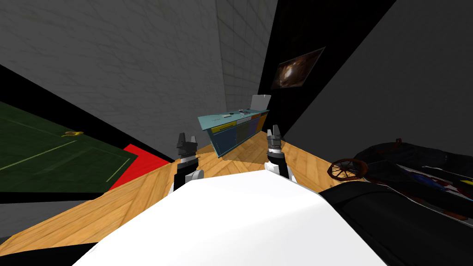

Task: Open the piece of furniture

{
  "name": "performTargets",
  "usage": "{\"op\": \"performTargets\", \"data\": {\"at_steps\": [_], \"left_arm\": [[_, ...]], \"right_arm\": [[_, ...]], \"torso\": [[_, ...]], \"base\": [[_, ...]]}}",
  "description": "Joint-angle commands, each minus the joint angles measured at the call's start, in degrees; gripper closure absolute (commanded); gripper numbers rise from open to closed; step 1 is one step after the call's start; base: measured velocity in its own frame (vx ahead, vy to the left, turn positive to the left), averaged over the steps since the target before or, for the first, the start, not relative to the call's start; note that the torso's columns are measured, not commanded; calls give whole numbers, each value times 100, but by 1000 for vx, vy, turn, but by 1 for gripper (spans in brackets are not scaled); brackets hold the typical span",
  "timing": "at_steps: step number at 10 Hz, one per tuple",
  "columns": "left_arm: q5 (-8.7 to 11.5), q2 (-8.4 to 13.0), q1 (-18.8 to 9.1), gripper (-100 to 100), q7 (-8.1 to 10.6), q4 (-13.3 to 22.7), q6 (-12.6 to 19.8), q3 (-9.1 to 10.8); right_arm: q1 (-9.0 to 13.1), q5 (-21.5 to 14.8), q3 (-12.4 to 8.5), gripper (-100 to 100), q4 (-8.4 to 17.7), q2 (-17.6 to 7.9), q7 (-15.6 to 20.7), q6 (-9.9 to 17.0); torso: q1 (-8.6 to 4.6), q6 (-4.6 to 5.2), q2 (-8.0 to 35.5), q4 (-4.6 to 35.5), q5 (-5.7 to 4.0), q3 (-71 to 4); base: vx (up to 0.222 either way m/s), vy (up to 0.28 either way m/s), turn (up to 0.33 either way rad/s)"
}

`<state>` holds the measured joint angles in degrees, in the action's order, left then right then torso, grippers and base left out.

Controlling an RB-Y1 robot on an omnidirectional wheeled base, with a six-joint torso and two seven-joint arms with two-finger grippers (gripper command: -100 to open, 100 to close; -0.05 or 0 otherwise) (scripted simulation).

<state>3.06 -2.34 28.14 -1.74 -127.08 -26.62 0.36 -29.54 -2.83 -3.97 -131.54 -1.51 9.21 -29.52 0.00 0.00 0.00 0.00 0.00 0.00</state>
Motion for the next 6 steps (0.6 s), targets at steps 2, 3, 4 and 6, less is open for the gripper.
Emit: {"op": "performTargets", "data": {"at_steps": [2, 3, 4, 6], "left_arm": [[0, 0, 0, 0, 0, 0, 0, 0], [0, 0, 0, 0, 0, -1, 0, 0], [0, 0, 0, 0, 0, -1, 0, 0], [0, 0, 0, 0, 0, -1, 0, 0]], "right_arm": [[0, 0, 0, 0, 0, 0, 0, 0], [0, 0, 0, 0, -1, 0, 0, 0], [0, 0, 0, 0, -1, 0, 0, 0], [0, 0, 0, 0, -1, 0, 0, 0]], "torso": [[0, 0, 597, 600, 0, -1200], [0, 0, 1003, 1006, 0, -2014], [0, 0, 1422, 1424, 0, -2850], [0, 0, 2269, 2268, 0, -4536]], "base": [[0, 0, 0], [0, 0, 0], [0, 0, 0], [0, 0, 0]]}}
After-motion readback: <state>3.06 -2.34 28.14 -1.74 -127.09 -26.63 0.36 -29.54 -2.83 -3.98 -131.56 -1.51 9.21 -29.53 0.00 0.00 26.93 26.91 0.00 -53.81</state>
